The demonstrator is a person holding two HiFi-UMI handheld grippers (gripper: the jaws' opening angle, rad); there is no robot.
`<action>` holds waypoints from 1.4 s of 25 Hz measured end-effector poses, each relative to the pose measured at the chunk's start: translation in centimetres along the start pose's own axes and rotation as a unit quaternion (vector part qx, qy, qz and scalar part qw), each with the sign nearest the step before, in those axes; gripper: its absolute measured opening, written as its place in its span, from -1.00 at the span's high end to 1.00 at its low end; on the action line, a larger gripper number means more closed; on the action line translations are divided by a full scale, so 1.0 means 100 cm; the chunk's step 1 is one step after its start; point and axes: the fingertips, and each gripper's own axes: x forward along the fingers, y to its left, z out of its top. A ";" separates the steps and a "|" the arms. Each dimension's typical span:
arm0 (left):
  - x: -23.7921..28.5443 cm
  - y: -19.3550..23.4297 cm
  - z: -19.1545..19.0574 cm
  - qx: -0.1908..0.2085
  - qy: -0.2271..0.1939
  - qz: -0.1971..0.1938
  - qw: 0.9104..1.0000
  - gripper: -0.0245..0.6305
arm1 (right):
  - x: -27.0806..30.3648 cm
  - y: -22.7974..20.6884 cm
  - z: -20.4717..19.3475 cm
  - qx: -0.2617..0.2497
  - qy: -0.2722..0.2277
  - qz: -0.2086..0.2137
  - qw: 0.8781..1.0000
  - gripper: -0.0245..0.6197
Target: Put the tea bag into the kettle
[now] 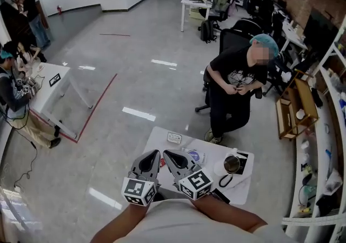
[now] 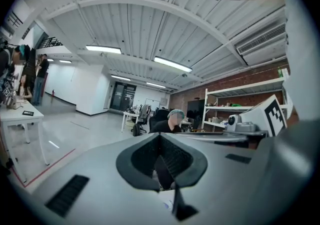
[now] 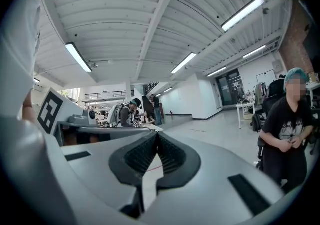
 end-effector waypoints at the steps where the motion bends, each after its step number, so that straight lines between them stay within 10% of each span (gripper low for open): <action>1: -0.002 0.005 -0.001 -0.003 0.002 -0.005 1.000 0.90 | 0.003 0.003 -0.002 -0.001 0.001 -0.006 1.000 0.90; 20: 0.013 0.060 -0.043 -0.053 0.026 0.025 0.998 0.90 | 0.042 -0.024 -0.054 0.032 0.056 -0.005 0.998 0.90; 35: 0.039 0.103 -0.176 -0.070 0.087 0.081 0.990 0.90 | 0.085 -0.063 -0.177 0.025 0.131 0.056 0.990 0.90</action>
